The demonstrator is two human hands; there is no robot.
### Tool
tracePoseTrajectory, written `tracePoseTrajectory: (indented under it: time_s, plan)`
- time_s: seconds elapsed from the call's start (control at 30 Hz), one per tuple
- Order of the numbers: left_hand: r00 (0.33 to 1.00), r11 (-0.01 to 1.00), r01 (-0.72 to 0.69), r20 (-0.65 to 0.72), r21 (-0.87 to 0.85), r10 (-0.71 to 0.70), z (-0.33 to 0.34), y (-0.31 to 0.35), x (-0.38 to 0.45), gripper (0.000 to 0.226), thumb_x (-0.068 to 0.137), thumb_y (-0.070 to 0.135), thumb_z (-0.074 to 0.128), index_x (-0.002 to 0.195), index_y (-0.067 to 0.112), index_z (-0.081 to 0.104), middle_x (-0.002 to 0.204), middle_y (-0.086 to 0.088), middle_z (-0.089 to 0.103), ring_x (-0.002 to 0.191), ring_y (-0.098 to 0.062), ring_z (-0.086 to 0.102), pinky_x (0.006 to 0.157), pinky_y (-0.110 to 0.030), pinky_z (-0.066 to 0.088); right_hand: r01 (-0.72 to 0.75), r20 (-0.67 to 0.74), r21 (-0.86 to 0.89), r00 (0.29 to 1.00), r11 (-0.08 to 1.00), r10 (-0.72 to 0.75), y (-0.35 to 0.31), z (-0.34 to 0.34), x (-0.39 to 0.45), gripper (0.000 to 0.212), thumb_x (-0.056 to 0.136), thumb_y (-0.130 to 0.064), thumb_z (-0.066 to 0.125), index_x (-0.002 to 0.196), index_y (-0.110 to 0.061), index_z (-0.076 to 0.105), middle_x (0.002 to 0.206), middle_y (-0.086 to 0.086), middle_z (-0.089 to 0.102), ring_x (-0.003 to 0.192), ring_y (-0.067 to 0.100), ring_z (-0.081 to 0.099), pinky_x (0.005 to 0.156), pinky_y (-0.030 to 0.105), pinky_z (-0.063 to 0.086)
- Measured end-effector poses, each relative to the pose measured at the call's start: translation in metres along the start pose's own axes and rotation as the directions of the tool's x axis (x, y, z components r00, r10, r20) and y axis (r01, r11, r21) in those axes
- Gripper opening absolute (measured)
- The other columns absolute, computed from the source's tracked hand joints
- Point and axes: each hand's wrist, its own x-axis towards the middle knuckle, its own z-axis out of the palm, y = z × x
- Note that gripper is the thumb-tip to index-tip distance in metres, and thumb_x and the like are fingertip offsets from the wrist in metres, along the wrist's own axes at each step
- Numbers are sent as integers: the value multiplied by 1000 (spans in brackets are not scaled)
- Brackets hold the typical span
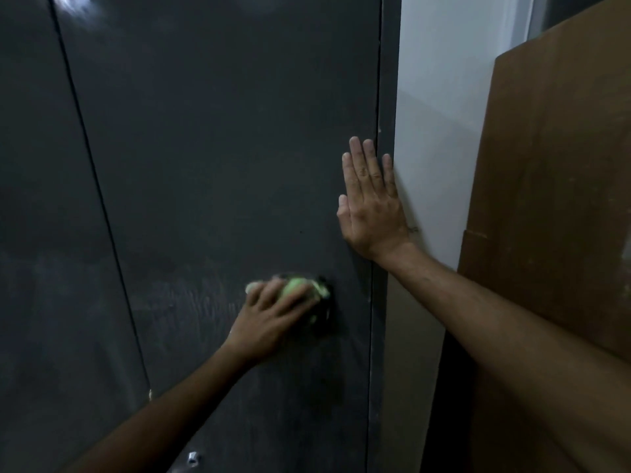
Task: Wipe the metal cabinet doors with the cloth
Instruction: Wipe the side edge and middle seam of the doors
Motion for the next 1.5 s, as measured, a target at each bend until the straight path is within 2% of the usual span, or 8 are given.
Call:
tracePoseTrajectory:
  time_s: [0.1, 0.33, 0.57, 0.8, 1.03, 1.23, 1.37, 1.5]
  plan:
    - [956, 959, -282, 94, 22, 279, -4, -24, -35, 56, 92, 29, 53, 148, 28, 47, 154, -1, 46, 127, -36, 49, 105, -48, 36, -52, -1, -20, 999, 998, 52, -12, 2, -4, 70, 99, -27, 45, 157, 5, 24, 166, 25, 18, 156, 40, 14, 124, 58, 18]
    - [826, 852, 520, -215, -60, -520, -32, -58, 49, 53, 90, 26, 65, 142, 23, 56, 146, -7, 48, 123, -37, 42, 99, -48, 31, -81, 6, -59, 997, 995, 82, -14, 5, -5, 75, 99, -36, 46, 158, 4, 24, 166, 25, 18, 156, 39, 15, 125, 58, 17]
    - [932, 933, -359, 71, 22, 356, -13, -49, -59, 49, 93, 25, 52, 142, 27, 53, 144, -2, 62, 118, -36, 63, 98, -46, 40, -91, -5, -65, 996, 994, 91, -14, 6, -5, 75, 99, -37, 49, 158, 3, 25, 166, 24, 20, 156, 39, 16, 125, 57, 17]
    - [835, 855, 519, -217, 3, -506, -35, -98, -11, 47, 99, 37, 58, 143, 21, 54, 147, -8, 44, 124, -37, 41, 100, -50, 32, -94, -8, -65, 996, 993, 94, -14, 8, -5, 76, 98, -38, 49, 158, 3, 25, 166, 24, 19, 156, 39, 15, 125, 58, 17]
    - [963, 957, -267, 62, 110, 261, -47, -125, -80, 57, 92, 25, 51, 149, 26, 48, 148, -4, 49, 120, -36, 49, 97, -48, 38, -95, 3, -68, 995, 993, 95, -16, 6, -4, 77, 98, -37, 49, 159, 3, 22, 167, 24, 16, 156, 39, 12, 125, 58, 16]
    - [789, 811, 584, -215, -29, -576, -65, -140, 17, 57, 86, 26, 59, 143, 19, 53, 147, -12, 42, 122, -39, 40, 98, -48, 31, -114, 15, -83, 993, 990, 116, -16, 9, -5, 78, 99, -38, 48, 160, 1, 19, 169, 22, 12, 157, 37, 9, 126, 57, 14]
    - [996, 999, 39, -79, 5, -38, -31, -76, 0, 54, 95, 35, 58, 148, 29, 49, 148, -4, 44, 122, -38, 44, 96, -50, 38, -123, 30, -91, 992, 988, 126, -18, 5, -5, 76, 99, -38, 46, 160, 0, 19, 169, 21, 11, 158, 35, 6, 126, 56, 12]
    - [954, 953, -299, 47, 53, 296, -29, -105, -70, 57, 94, 25, 54, 150, 27, 50, 149, -4, 59, 121, -36, 53, 103, -47, 38, -132, 38, -95, 990, 987, 136, -19, 5, -6, 76, 101, -38, 45, 161, -1, 17, 170, 19, 9, 158, 34, 5, 127, 56, 11]
